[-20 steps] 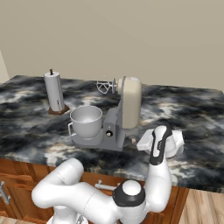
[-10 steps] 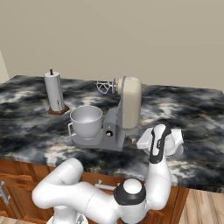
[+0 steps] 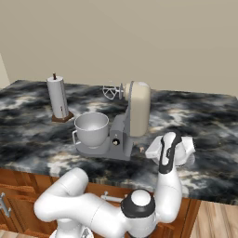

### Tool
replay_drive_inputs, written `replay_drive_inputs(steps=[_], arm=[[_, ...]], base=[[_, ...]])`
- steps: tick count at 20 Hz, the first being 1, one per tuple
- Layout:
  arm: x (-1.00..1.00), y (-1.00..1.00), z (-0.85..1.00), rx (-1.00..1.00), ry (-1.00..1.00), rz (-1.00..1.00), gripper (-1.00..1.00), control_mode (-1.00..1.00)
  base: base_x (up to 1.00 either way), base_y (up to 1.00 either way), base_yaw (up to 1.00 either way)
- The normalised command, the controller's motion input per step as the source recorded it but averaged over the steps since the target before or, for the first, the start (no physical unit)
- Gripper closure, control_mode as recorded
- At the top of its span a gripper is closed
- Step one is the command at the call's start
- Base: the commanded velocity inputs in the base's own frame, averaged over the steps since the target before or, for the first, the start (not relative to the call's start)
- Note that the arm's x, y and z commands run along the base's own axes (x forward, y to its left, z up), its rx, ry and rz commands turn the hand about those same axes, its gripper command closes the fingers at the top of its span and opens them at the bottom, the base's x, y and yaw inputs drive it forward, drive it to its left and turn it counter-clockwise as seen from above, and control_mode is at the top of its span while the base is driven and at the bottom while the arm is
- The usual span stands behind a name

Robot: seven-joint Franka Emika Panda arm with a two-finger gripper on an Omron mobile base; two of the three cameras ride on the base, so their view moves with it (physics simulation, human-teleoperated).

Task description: Add butter and sugar cubes to the stand mixer bowl and then turn on the stand mixer to begin making frosting.

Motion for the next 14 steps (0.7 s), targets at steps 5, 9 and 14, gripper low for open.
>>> replay_drive_inputs(steps=[5, 9, 14], arm=[[-0.08, 0.17, -0.05, 0.00, 0.00, 0.00, -1.00, -1.00], [-0.21, 0.24, -0.04, 0.00, 0.00, 0.00, -1.00, -1.00], [-0.19, 0.25, -0.09, -0.01, 0.00, 0.00, -1.00, -1.00]], base=[[0.00, 0.00, 0.00], [0.00, 0.00, 0.00], [0.00, 0.00, 0.00]])
